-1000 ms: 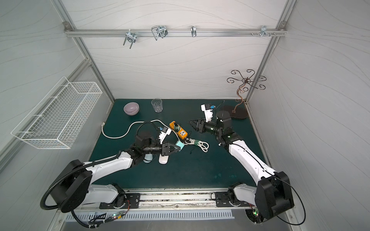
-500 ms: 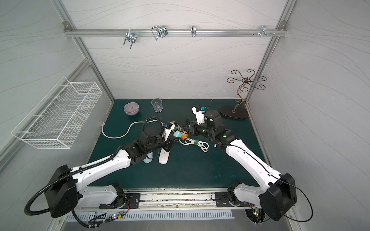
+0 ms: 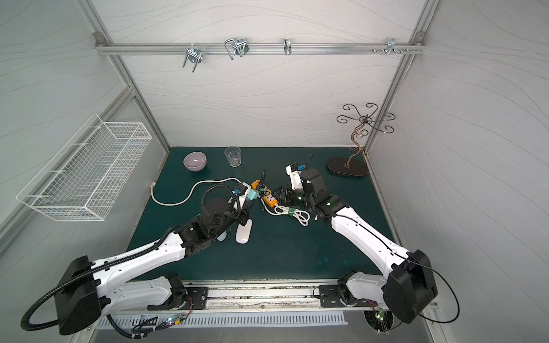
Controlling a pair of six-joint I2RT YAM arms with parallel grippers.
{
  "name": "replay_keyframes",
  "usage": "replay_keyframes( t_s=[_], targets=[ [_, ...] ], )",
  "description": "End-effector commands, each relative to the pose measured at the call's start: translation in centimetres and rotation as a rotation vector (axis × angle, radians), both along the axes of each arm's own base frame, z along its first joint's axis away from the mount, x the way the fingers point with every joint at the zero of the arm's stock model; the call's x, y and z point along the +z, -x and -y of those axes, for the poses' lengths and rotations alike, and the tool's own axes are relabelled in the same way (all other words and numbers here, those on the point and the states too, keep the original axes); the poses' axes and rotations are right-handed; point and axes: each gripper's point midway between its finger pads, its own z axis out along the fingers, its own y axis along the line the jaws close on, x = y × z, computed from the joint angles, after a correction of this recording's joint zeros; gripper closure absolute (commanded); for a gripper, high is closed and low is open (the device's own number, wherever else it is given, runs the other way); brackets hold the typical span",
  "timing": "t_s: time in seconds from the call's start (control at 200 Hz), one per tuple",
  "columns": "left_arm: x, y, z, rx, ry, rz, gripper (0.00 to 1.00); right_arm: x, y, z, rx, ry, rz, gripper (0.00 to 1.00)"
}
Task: Unplug the wireless mouse
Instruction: Remove the power cord from the plug.
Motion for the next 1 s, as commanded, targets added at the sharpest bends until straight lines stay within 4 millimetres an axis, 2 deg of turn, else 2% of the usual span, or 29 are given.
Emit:
replay_keyframes(
  t_s=[0.0, 0.445, 0.905, 0.946, 0.996],
  targets=[
    [2.4, -0.4, 0.0, 0.022, 0.032, 0.084, 1.0, 1.9, 0.1, -1.6, 0.036, -0.057, 0.035, 0.58],
    [2.6, 0.4, 0.6, -0.019, 0.088, 0.056, 1.0, 2.9, -0.7, -4.2, 0.102, -0.104, 0.091, 0.59],
    [2.1, 1.2, 1.9, -0.09, 0.132, 0.011, 1.0, 2.4, -0.9, -6.0, 0.164, -0.144, 0.084, 0.61],
    [2.1, 1.3, 2.0, -0.099, 0.137, 0.01, 1.0, 2.4, -0.8, -6.2, 0.17, -0.146, 0.084, 0.63],
    [2.1, 1.2, 2.0, -0.093, 0.14, 0.009, 1.0, 2.3, -0.9, -6.2, 0.171, -0.145, 0.082, 0.71]
  ],
)
